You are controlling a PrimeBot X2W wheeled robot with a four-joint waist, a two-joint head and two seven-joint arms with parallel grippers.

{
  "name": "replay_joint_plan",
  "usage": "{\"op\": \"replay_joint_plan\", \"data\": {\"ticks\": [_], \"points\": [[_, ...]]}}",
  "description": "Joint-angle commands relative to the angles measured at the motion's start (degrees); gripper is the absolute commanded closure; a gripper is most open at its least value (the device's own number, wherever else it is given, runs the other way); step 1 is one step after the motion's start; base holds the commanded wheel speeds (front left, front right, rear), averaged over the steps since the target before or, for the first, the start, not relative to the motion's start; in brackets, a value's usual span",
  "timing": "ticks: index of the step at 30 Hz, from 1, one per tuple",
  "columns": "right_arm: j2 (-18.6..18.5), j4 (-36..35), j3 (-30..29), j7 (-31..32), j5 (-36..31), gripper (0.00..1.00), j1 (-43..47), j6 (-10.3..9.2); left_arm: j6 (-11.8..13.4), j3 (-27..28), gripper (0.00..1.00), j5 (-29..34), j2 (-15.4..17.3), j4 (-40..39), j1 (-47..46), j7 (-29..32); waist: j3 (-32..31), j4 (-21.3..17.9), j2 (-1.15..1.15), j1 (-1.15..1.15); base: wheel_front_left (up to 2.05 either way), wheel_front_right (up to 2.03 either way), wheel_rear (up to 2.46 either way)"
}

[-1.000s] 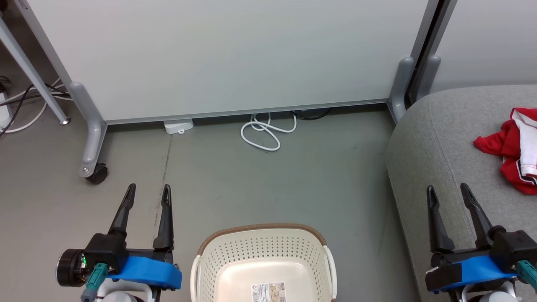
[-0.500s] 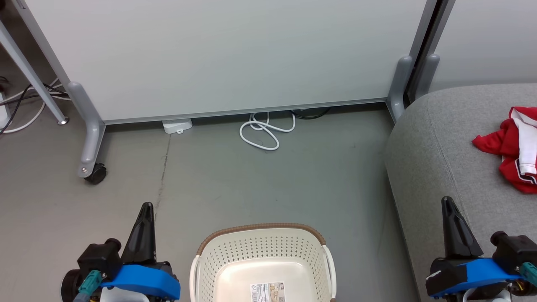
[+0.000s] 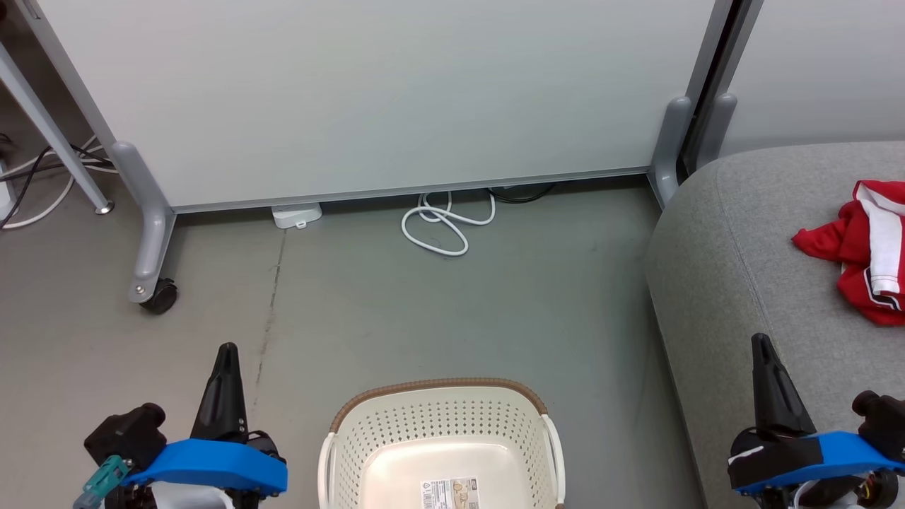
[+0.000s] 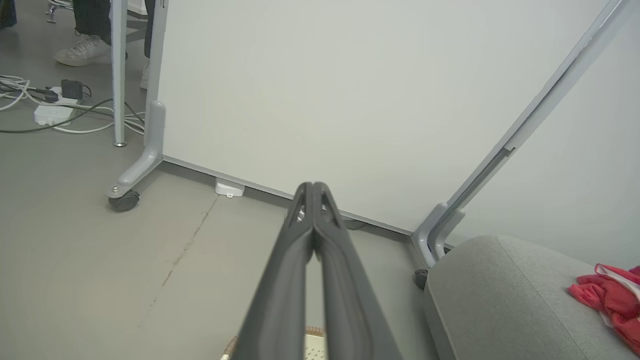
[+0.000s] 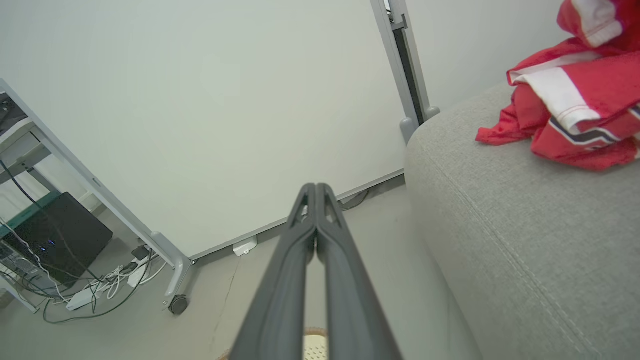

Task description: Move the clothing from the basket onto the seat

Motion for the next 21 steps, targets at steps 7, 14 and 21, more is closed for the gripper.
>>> {"op": "replay_joint_plan", "data": {"ticks": [7,14,21], "points": [[-0.2,-0.7,-0.1,1.9,8.1,1.00,-1.4,0.00,-0.3,1.1,1.00,-7.8,0.1,-1.2,-1.7,1.7,-0.1,-0.1,0.00,0.00,0.00,0.00,0.00],[-0.2,-0.5,-0.1,3.4,14.3,1.00,-1.7,0.01,-0.5,1.8,1.00,-13.9,0.0,-1.4,-1.9,3.2,-0.3,-0.3,0.00,0.00,0.00,0.00,0.00],[-0.2,-0.4,-0.2,4.8,20.1,1.00,-2.0,0.01,-0.6,2.5,1.00,-19.6,-0.1,-1.5,-2.0,4.6,-0.4,-0.4,0.00,0.00,0.00,0.00,0.00]]}}
